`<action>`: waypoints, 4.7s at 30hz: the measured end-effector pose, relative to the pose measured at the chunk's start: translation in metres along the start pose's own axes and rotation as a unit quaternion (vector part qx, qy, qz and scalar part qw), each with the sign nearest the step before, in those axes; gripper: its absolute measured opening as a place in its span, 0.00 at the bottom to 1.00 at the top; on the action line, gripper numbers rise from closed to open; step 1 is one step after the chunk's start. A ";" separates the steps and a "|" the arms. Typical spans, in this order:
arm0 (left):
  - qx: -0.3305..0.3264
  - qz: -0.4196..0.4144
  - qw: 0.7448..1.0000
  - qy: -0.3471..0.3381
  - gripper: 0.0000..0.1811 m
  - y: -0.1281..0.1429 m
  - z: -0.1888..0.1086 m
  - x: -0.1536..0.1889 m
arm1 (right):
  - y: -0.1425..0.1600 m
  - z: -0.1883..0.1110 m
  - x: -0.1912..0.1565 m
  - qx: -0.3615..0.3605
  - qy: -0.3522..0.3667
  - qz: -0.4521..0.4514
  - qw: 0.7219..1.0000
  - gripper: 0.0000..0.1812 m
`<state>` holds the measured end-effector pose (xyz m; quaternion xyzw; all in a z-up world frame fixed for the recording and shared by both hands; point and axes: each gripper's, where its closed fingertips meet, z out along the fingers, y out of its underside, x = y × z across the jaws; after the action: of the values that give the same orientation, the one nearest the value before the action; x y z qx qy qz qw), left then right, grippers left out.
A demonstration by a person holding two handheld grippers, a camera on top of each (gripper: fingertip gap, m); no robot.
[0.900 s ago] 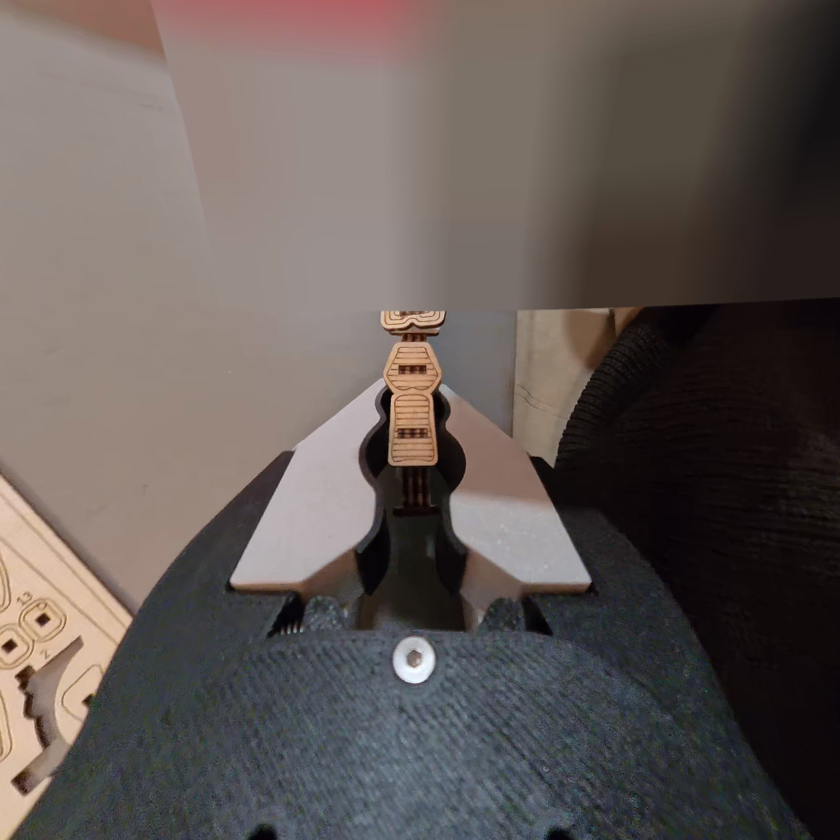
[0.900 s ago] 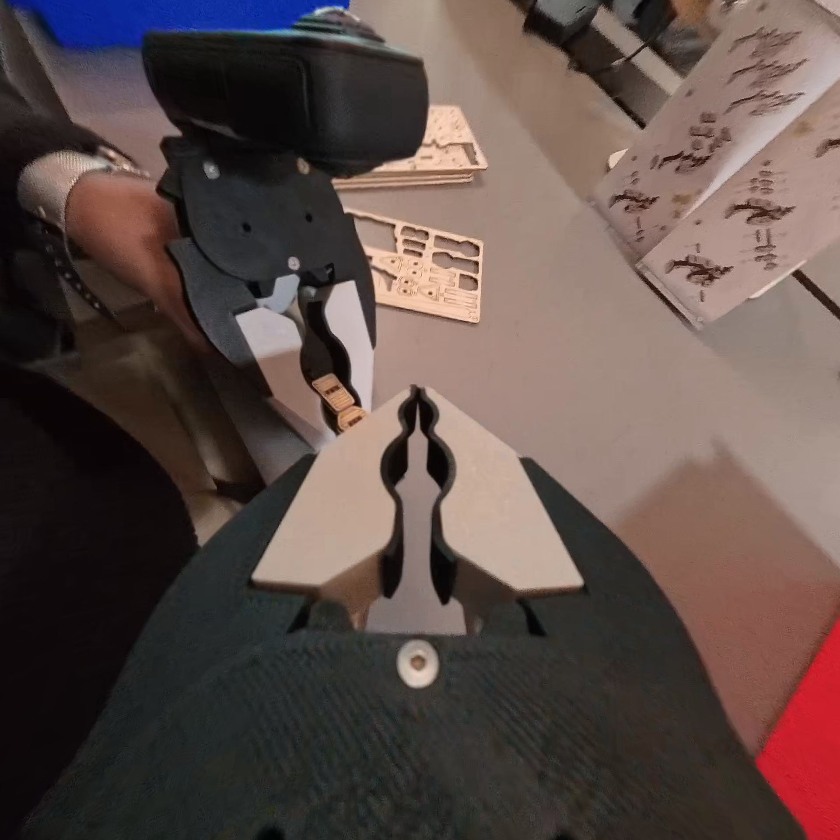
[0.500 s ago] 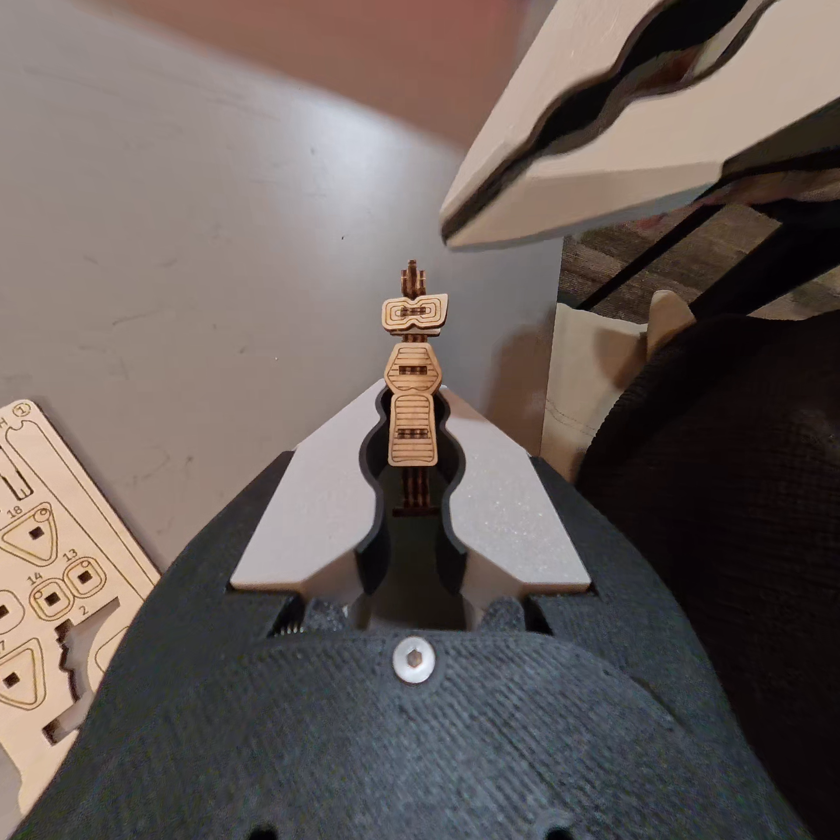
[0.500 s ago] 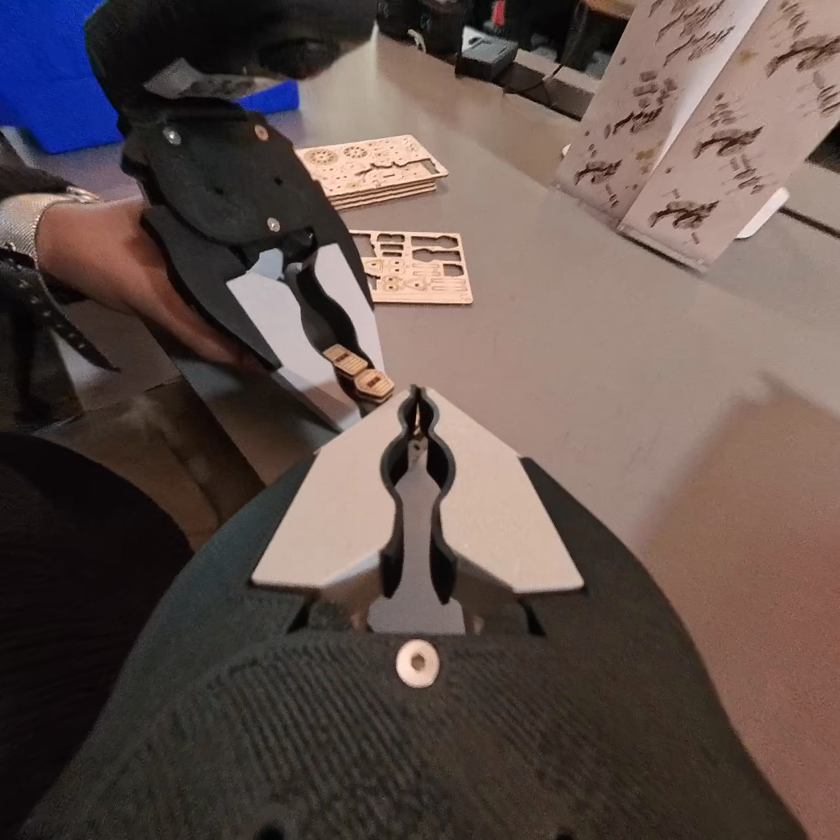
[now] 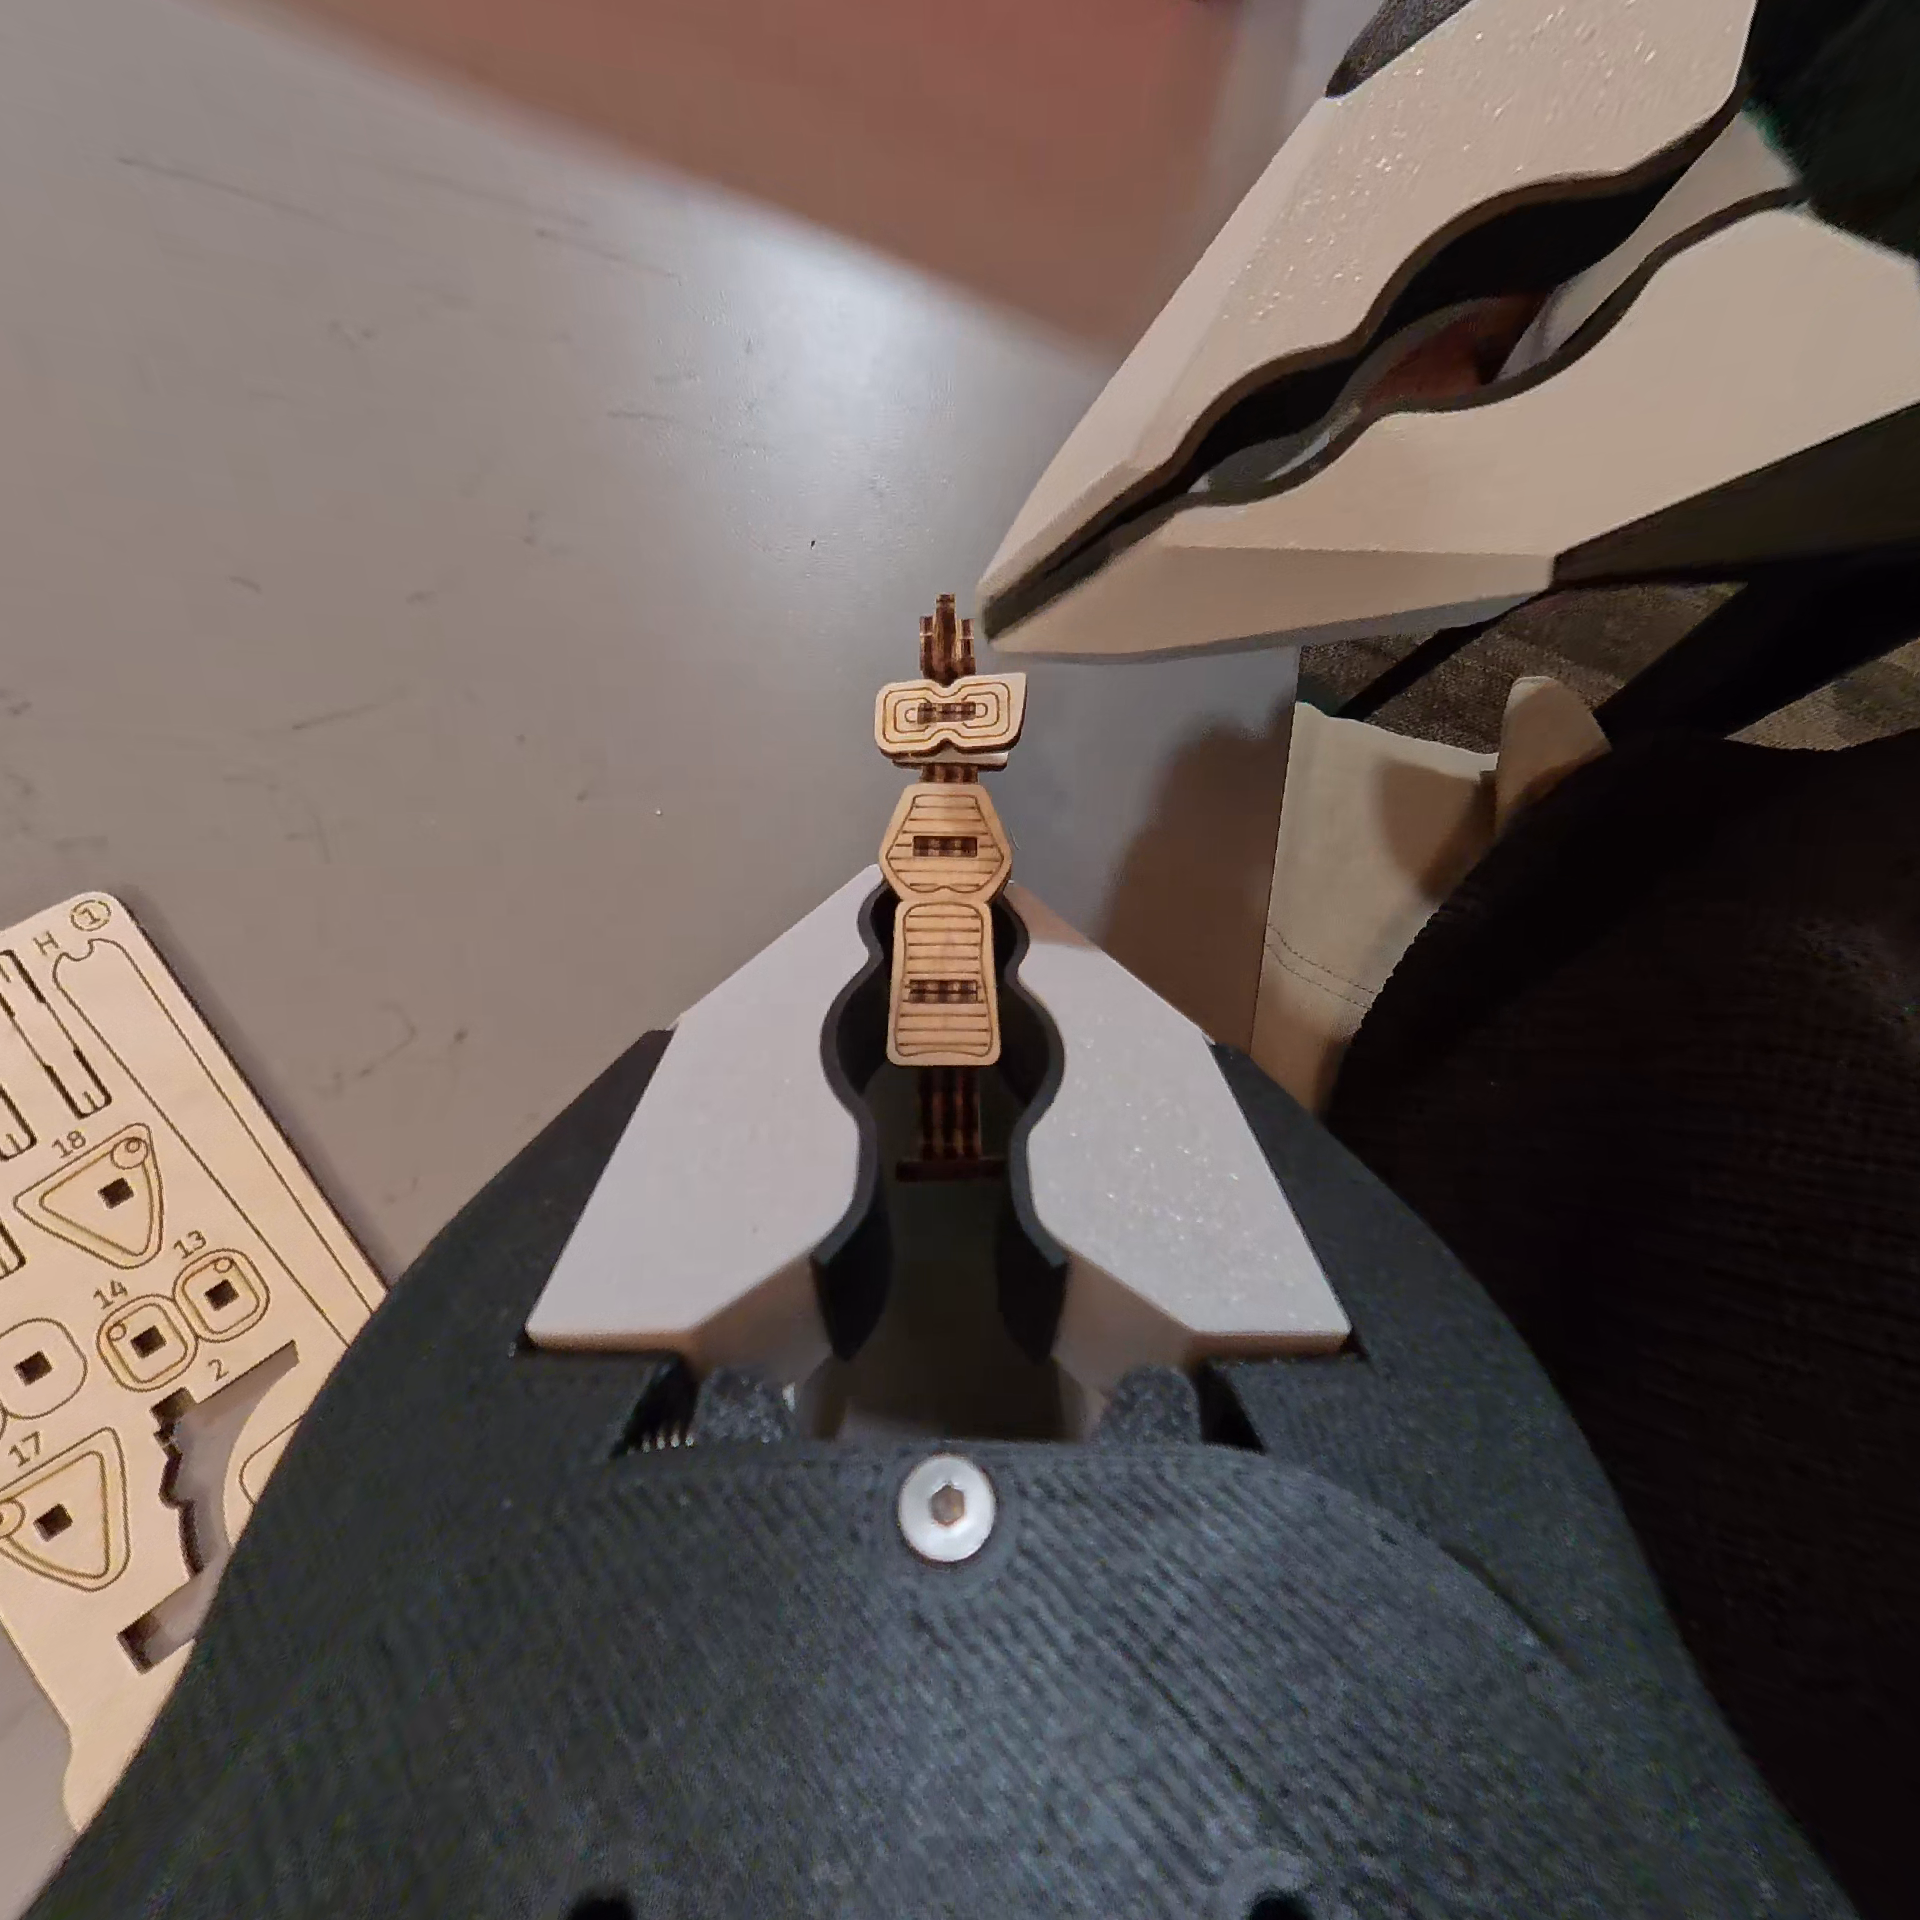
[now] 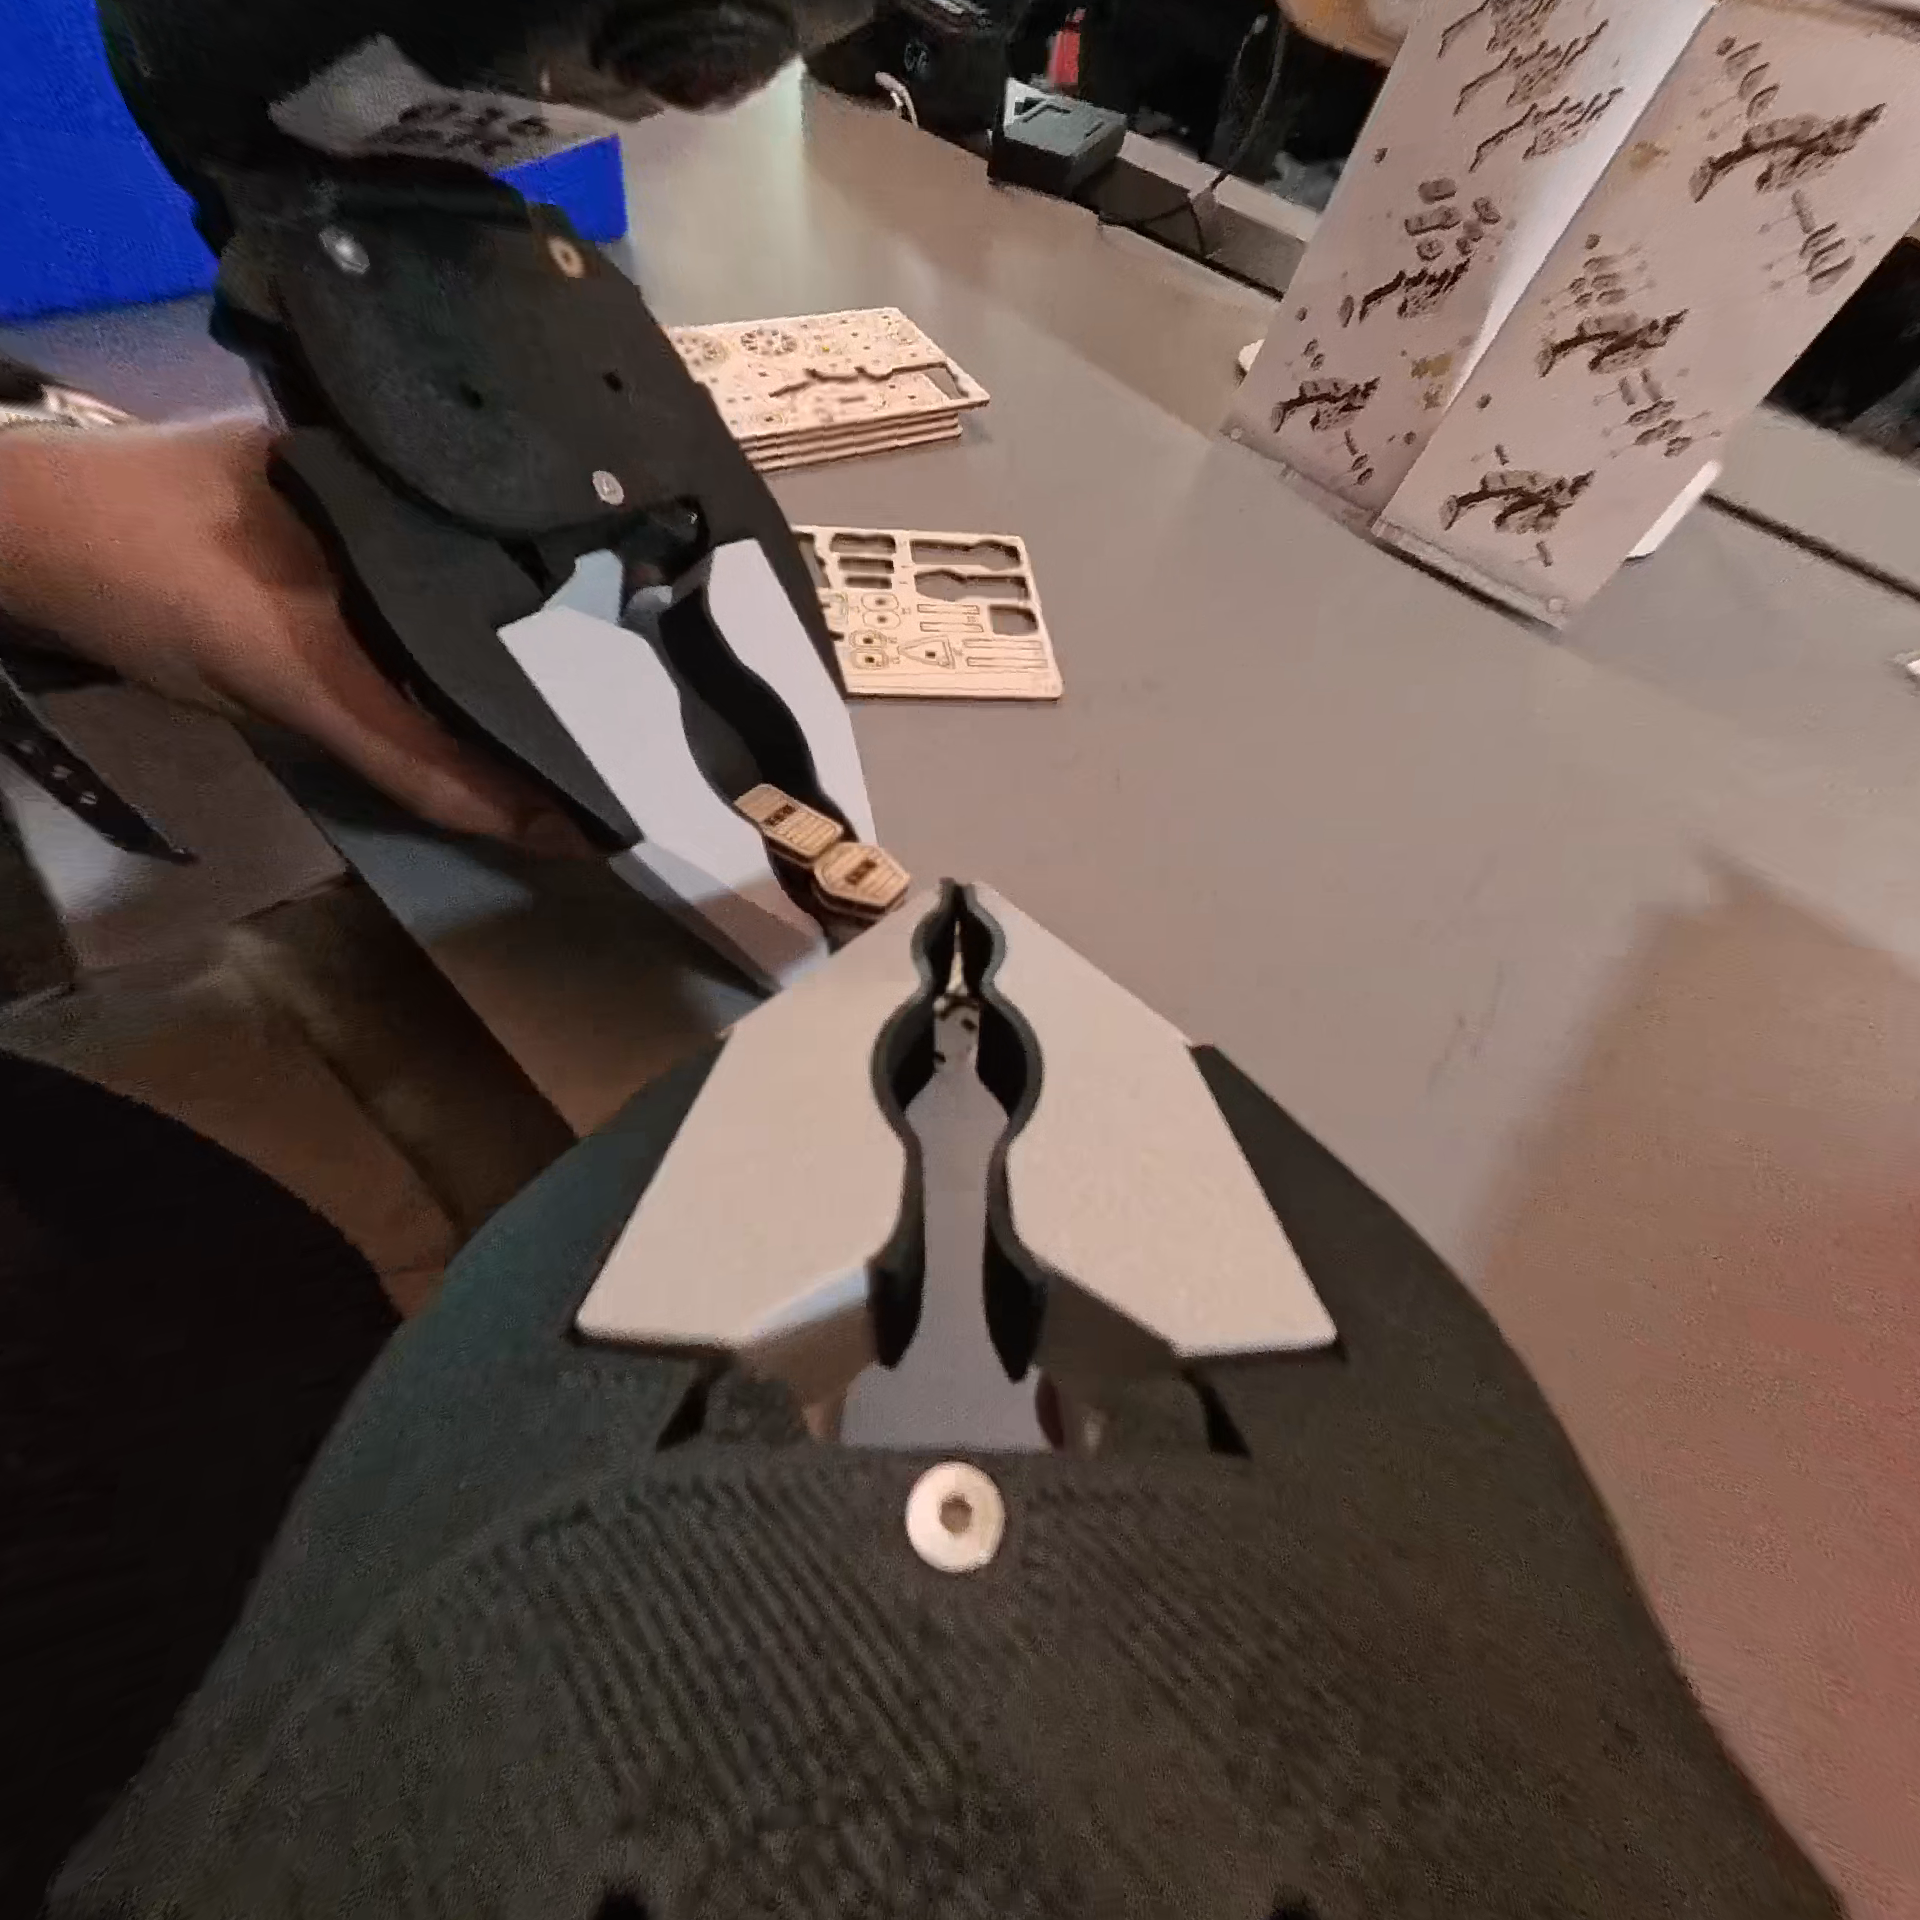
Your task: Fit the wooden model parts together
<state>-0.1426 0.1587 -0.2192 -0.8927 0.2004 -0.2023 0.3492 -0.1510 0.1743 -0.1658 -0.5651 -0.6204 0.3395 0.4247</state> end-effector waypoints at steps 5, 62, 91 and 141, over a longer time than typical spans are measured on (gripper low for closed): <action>0.000 -0.003 1.000 0.002 0.07 0.000 0.000 0.000 | 0.009 0.001 -0.010 -0.049 -0.060 0.077 0.994 0.00; -0.005 0.013 1.000 -0.007 0.08 0.001 0.000 0.001 | -0.001 -0.006 0.002 -0.061 -0.046 0.074 0.994 0.00; -0.005 0.013 1.000 -0.006 0.08 0.001 0.001 0.001 | -0.005 -0.008 0.000 -0.056 -0.046 0.069 0.995 0.00; -0.026 0.107 0.991 0.070 0.08 0.009 0.002 0.036 | 0.034 -0.025 -0.034 -0.075 -0.210 -0.043 0.974 0.20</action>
<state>-0.1138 0.1357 -0.2195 -0.8586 0.3242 -0.2204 0.3303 -0.1143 0.1436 -0.1907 -0.4841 -0.7432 0.3848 0.2554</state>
